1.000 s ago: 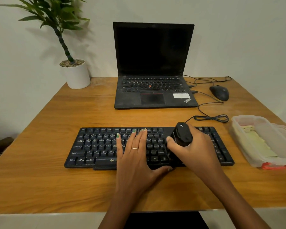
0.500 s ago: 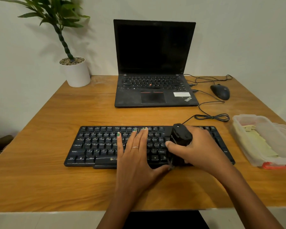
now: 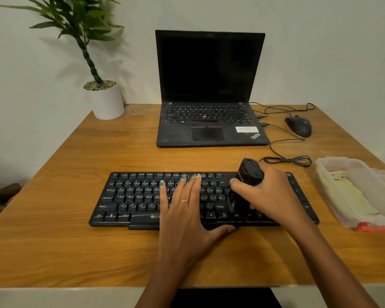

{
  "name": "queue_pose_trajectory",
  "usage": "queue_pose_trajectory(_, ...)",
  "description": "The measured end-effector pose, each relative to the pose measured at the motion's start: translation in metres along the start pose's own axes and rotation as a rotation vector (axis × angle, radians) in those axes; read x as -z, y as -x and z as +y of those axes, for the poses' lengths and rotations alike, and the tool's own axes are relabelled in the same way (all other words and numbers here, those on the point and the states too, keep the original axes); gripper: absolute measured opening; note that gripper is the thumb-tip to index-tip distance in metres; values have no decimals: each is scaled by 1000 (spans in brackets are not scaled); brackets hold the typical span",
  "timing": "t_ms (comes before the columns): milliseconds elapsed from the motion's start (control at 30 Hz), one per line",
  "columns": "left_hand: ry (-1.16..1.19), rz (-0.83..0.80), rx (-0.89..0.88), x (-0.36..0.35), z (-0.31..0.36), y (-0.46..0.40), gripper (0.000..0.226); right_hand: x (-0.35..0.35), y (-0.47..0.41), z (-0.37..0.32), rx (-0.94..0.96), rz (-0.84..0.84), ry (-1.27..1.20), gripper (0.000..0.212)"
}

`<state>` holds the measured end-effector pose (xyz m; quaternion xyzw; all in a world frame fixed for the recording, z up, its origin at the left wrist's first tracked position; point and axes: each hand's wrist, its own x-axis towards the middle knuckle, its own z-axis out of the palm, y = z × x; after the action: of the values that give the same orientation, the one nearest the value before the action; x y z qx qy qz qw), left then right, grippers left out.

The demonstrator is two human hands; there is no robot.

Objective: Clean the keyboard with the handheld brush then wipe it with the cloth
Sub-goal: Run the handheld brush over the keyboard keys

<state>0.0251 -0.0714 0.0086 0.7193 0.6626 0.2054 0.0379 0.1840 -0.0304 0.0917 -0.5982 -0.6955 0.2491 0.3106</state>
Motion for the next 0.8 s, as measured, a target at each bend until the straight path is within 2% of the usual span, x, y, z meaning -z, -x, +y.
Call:
queue_pose_trajectory(67, -5, 6, -5, 0, -1, 0, 111, 5, -2, -2, -44, -152, 11, 27)
queue_pose_trajectory(100, -11, 9, -9, 0, -1, 0, 111, 6, -4, -3, -53, -177, 24, 27)
queue_pose_trajectory(133, -15, 8, -13, -1, -1, 0, 112, 4, -7, -2, -46, -150, 40, 27)
queue_pose_trajectory(233, -12, -6, -8, -1, -1, 0, 113, -8, -11, -1, 17, 85, 70, 27)
queue_pose_trajectory(267, -7, -8, -8, -1, -1, 0, 113, -9, -11, -1, 23, 107, 63, 26)
queue_pose_trajectory(400, -3, 2, -11, -1, -2, 0, 111, 1, -13, -6, -18, -161, 114, 26)
queue_pose_trajectory(467, -6, 4, -14, -1, -2, 0, 111, 0, -21, -6, -7, -116, 137, 27)
queue_pose_trajectory(567, -17, -10, -9, -1, -1, 0, 112, -10, -28, -3, 51, 95, 152, 31)
queue_pose_trajectory(600, -17, -5, -10, -2, 0, 0, 111, -10, -29, -1, 52, 78, 137, 31)
queue_pose_trajectory(700, -10, 13, -10, -2, -1, -1, 111, -2, -36, -1, 16, -126, 83, 28)
queue_pose_trajectory(733, -14, 14, -13, -3, -2, -1, 111, -2, -39, -1, 10, -127, 92, 28)
queue_pose_trajectory(800, -20, 17, -19, -4, -2, -1, 111, -7, -45, -1, 45, -10, 163, 28)
